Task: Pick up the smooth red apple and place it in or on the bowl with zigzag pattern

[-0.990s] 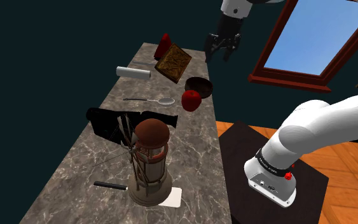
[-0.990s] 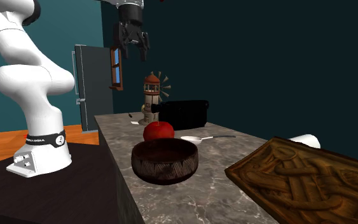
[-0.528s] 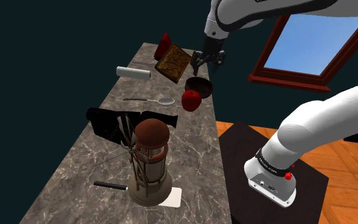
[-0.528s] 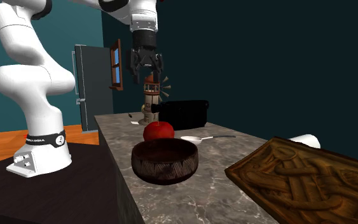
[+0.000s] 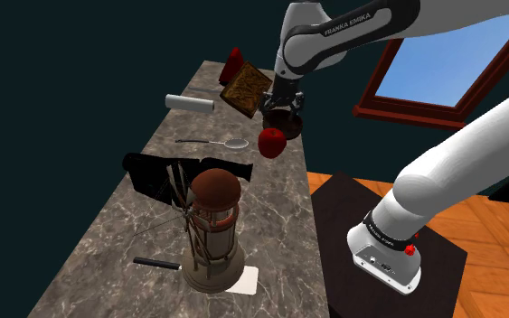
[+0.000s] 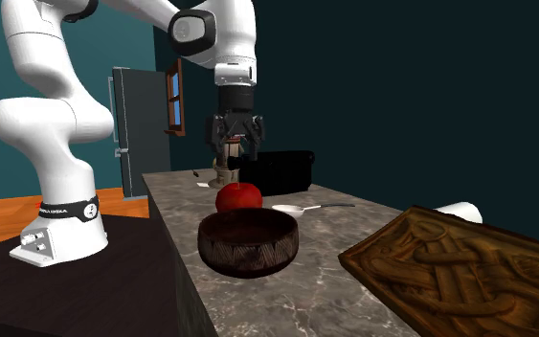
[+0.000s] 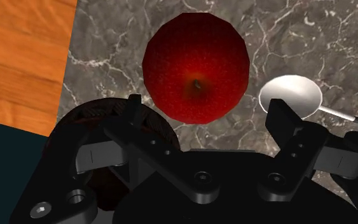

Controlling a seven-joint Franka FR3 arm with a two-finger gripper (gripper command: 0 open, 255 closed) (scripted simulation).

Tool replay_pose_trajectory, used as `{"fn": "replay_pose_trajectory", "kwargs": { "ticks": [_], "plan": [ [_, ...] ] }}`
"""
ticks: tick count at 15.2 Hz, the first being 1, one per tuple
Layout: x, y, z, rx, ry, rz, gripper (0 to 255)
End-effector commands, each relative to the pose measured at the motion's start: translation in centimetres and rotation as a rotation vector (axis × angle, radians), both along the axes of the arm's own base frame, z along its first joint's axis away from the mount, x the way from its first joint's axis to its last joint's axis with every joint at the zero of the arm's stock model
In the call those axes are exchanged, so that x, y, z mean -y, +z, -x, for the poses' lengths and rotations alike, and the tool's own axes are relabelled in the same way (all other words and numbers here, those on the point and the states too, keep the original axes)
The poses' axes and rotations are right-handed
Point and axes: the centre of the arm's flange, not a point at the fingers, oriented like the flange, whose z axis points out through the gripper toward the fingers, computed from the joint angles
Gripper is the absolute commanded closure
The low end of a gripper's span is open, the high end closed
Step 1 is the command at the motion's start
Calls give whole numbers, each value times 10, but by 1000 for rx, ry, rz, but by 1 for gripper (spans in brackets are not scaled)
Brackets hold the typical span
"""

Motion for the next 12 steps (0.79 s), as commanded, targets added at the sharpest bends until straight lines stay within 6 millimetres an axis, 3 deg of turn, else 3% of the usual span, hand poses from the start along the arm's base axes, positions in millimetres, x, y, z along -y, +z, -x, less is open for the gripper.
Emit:
{"fn": "replay_pose_trajectory", "kwargs": {
  "ticks": [1,6,12],
  "plan": [
    [2,-13,-2,0,-5,0,0],
    [2,-37,-2,0,-5,0,0],
    [2,-37,-2,0,-5,0,0]
  ]
}}
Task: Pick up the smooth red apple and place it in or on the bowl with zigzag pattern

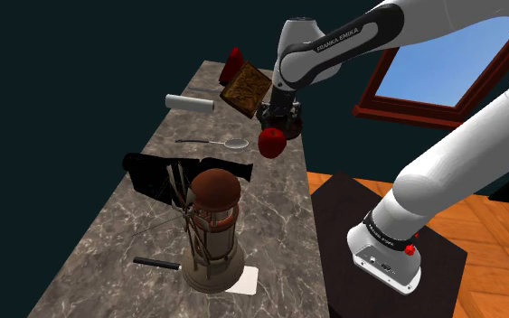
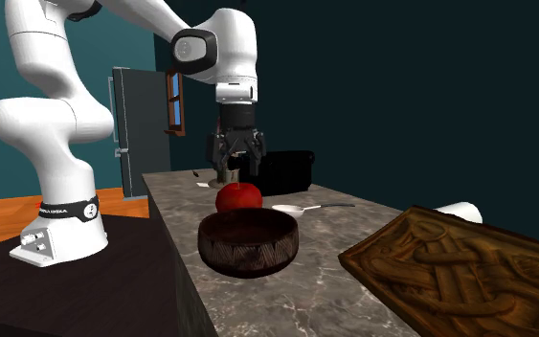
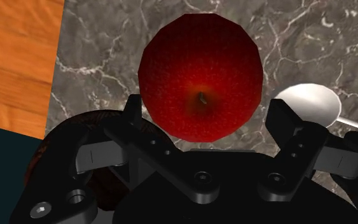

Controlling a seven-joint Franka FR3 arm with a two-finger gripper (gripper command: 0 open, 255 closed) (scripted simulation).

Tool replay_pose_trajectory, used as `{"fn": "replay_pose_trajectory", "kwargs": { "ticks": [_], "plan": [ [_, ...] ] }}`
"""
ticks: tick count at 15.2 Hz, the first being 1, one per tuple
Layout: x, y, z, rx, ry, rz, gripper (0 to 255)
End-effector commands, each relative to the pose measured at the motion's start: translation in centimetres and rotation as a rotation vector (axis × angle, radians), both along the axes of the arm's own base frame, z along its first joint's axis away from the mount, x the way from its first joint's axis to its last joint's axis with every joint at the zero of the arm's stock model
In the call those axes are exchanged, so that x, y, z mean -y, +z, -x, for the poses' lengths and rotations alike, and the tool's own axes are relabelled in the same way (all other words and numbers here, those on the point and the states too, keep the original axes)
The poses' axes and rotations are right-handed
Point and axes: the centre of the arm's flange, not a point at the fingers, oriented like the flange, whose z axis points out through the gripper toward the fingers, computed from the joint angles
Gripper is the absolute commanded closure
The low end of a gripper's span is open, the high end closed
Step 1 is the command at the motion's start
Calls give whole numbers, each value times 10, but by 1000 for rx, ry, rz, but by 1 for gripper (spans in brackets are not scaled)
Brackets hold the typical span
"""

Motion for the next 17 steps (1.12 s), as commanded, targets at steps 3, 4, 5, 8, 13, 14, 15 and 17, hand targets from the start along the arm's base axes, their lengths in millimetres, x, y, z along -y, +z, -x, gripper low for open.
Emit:
{"fn": "replay_pose_trajectory", "kwargs": {
  "ticks": [3,4,5,8,13,14,15,17],
  "plan": [
    [0,0,0,0,0,0,255],
    [0,0,0,0,0,0,255],
    [0,0,0,0,0,0,255],
    [-1,0,0,0,0,0,255],
    [0,10,0,0,0,0,255],
    [0,16,0,0,0,0,255],
    [0,21,0,0,0,0,255],
    [0,32,0,0,0,0,255]
  ]
}}
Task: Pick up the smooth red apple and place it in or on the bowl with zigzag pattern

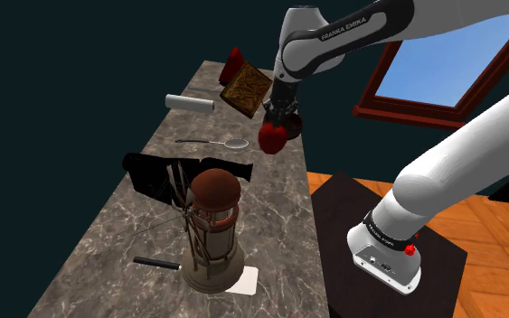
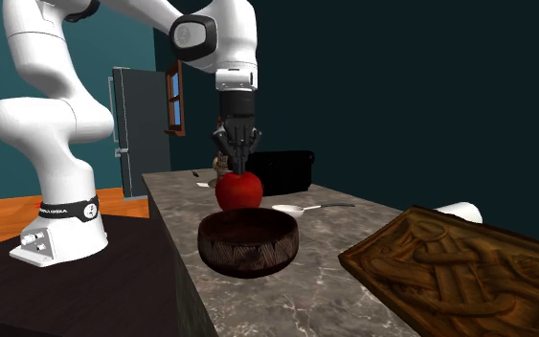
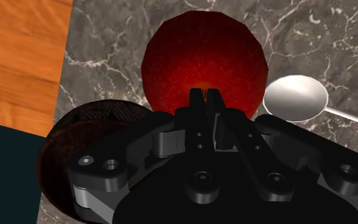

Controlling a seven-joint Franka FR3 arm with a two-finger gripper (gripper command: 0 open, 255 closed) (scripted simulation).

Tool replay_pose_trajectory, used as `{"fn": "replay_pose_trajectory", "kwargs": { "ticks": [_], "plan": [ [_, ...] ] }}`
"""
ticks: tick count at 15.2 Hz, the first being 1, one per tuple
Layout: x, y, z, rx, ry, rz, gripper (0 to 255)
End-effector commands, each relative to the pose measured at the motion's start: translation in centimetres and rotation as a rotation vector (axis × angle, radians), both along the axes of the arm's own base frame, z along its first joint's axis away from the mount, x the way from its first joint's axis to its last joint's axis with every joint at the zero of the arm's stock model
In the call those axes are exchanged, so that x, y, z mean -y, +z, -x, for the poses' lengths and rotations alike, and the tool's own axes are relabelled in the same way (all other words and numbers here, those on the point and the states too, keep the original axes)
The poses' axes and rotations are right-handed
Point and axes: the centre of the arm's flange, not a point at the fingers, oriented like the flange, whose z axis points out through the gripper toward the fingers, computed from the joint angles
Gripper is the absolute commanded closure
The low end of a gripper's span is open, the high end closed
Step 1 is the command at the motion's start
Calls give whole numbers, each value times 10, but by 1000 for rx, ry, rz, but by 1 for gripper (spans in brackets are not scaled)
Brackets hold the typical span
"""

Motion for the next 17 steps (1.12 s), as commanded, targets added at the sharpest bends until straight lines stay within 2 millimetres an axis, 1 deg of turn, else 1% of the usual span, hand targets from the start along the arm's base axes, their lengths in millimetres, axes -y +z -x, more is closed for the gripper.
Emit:
{"fn": "replay_pose_trajectory", "kwargs": {
  "ticks": [1,17],
  "plan": [
    [0,11,0,0,0,0,255],
    [0,95,0,0,0,0,255]
  ]
}}
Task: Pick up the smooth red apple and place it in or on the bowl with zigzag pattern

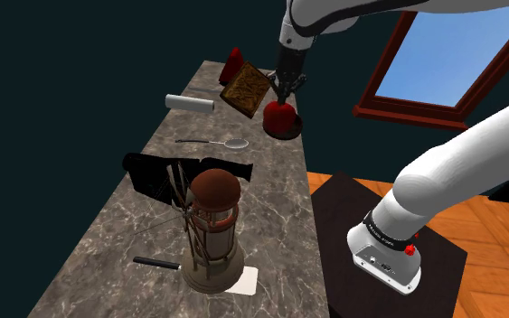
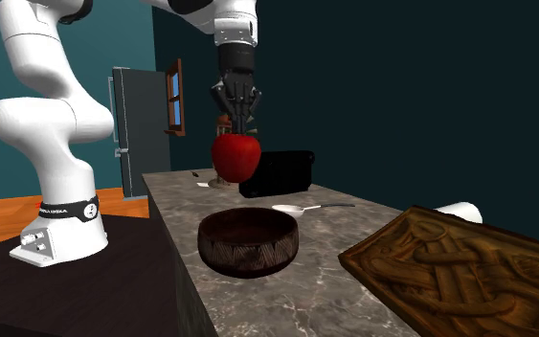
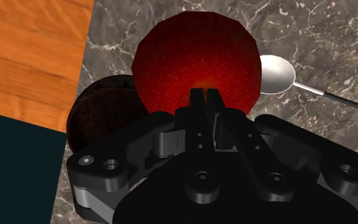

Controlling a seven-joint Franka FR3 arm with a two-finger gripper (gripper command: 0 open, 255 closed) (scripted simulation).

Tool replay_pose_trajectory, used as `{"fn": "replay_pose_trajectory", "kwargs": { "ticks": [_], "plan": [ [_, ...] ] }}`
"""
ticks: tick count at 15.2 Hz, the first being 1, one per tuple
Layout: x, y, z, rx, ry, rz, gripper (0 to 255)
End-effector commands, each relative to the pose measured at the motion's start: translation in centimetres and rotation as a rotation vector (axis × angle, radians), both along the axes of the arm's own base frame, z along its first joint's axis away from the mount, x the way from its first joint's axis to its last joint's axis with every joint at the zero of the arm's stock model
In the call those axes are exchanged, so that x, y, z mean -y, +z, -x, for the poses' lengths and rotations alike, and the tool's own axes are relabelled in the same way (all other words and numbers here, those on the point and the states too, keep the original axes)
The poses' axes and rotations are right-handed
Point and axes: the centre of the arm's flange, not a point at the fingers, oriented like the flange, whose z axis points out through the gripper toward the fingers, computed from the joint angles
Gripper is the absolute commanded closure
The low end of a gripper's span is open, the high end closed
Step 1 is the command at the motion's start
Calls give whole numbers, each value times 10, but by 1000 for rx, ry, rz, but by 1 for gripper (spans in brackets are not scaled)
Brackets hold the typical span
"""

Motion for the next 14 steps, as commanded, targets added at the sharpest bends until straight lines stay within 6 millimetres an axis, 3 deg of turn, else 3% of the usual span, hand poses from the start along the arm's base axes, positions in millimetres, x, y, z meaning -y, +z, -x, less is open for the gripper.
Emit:
{"fn": "replay_pose_trajectory", "kwargs": {
  "ticks": [1,6,14],
  "plan": [
    [0,11,1,0,0,0,255],
    [0,36,1,0,0,0,255],
    [88,77,-40,0,0,0,255]
  ]
}}
